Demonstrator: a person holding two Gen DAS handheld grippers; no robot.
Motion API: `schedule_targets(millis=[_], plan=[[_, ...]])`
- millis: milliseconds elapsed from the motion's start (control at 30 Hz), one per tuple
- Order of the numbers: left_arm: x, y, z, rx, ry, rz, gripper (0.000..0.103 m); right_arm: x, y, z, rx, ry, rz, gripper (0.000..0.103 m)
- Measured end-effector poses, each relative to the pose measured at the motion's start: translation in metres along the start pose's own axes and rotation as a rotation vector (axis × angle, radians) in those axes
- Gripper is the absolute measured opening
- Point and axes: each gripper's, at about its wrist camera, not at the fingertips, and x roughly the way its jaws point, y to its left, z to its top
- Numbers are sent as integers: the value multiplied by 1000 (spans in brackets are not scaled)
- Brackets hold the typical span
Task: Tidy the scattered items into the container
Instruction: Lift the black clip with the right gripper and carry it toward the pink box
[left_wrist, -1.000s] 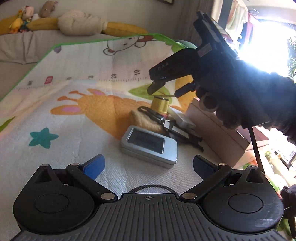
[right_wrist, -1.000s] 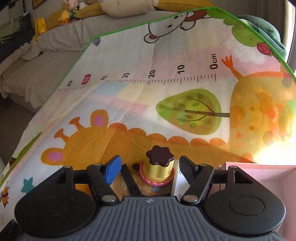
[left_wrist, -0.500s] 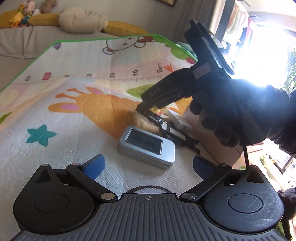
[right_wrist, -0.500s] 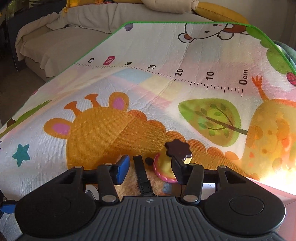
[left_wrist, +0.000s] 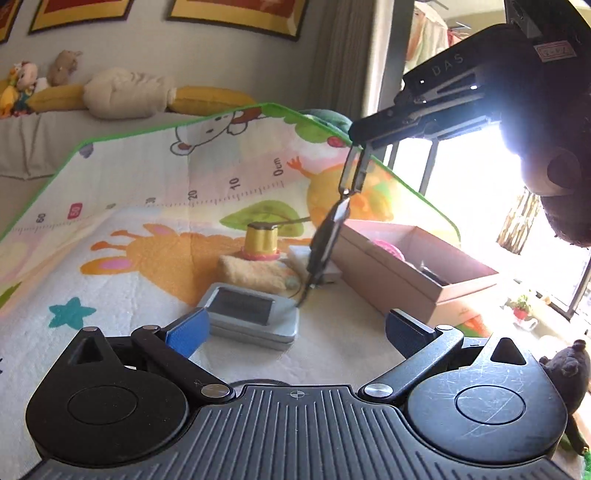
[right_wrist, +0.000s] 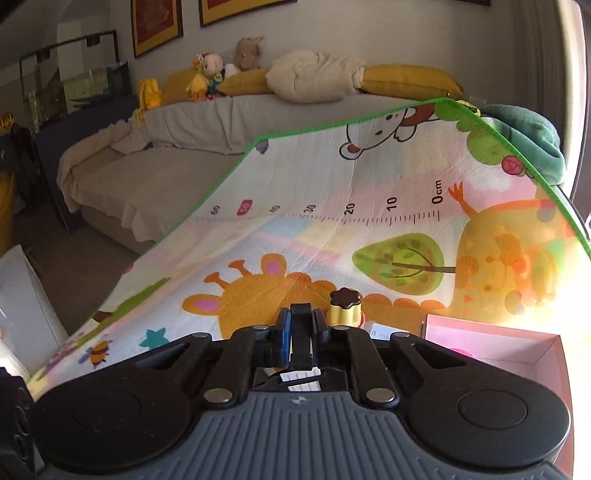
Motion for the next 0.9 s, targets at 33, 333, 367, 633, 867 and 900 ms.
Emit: schedule_targets(millis=[33,333,367,633,867,900], plan=[[-6,-11,0,18,3,-14,103,-14,2,-2,-5,-27,-3,11],[-47,-71,-2,188,8,49,103,-106,13,-27,28,-139,101,11],[-53,-73,-4,182,8,46,103,-115,12,-35,42,-153,120,11],[-69,-91,-39,199,115,14,103,-110,20,-130,28,-51,96,11],[-69,-91,-37,174,111,38,103,-126,19,-126,86,-119,175,10],[-67,-92,-37,174,117,41,103,-116,20,-130,86,-78,157,11]])
